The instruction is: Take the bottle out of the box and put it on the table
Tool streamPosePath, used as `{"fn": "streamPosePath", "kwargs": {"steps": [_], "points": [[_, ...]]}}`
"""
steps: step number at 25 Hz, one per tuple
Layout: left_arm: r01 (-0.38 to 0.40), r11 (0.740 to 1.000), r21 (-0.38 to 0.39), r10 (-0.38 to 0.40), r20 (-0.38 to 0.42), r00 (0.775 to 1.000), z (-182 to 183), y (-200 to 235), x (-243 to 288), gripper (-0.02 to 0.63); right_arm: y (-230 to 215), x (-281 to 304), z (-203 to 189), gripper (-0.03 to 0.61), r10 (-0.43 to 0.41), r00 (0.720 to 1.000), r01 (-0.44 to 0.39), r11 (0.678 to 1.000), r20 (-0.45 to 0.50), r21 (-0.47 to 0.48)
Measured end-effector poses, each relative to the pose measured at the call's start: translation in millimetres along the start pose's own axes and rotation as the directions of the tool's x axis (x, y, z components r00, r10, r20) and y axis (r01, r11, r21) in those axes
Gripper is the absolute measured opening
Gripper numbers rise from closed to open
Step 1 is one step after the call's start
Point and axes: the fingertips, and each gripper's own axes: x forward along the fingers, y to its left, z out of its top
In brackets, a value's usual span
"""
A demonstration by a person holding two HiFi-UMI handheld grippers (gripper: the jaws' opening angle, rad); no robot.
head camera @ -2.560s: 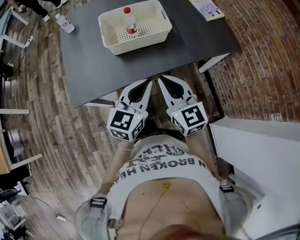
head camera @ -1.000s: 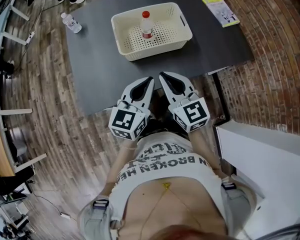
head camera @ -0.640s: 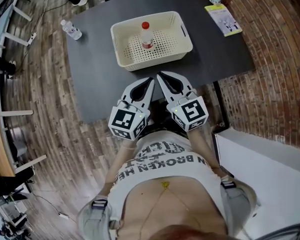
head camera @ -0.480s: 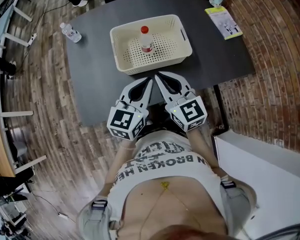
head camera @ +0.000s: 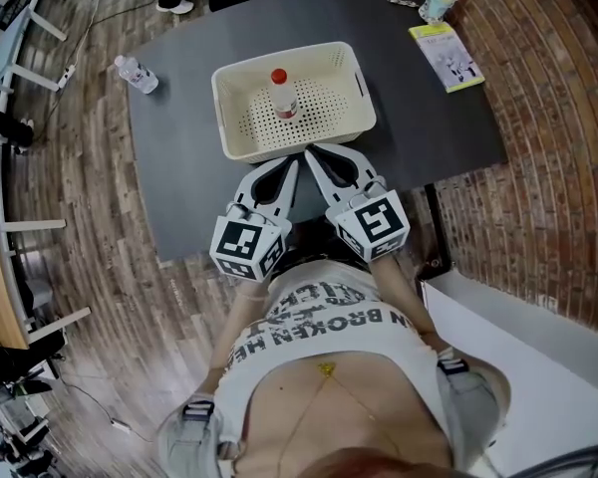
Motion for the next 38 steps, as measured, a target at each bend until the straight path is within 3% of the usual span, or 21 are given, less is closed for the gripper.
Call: {"fn": "streamPosePath", "kwargs": {"steps": [18,29,38], "points": [[-0.135,0.99,-0.031,0.136,0.023,0.99,9,0,49,0.008,-57,8,4,0.009,0.115,0.993,-0.115,0.993,-0.007,-0.009],[-0.234,0.971,-0.04,0.236,0.05,0.971,18,8,76,0.008,-89,12,4,0.009,0.179,0.984,-0.179,0.983,-0.008,-0.026],[-0.24,0.969,-0.05,0.242,0.031,0.97,16,25,76,0.008,-95,24,3,0.009,0.171,0.985,-0.171,0.985,-0.017,-0.007]]}}
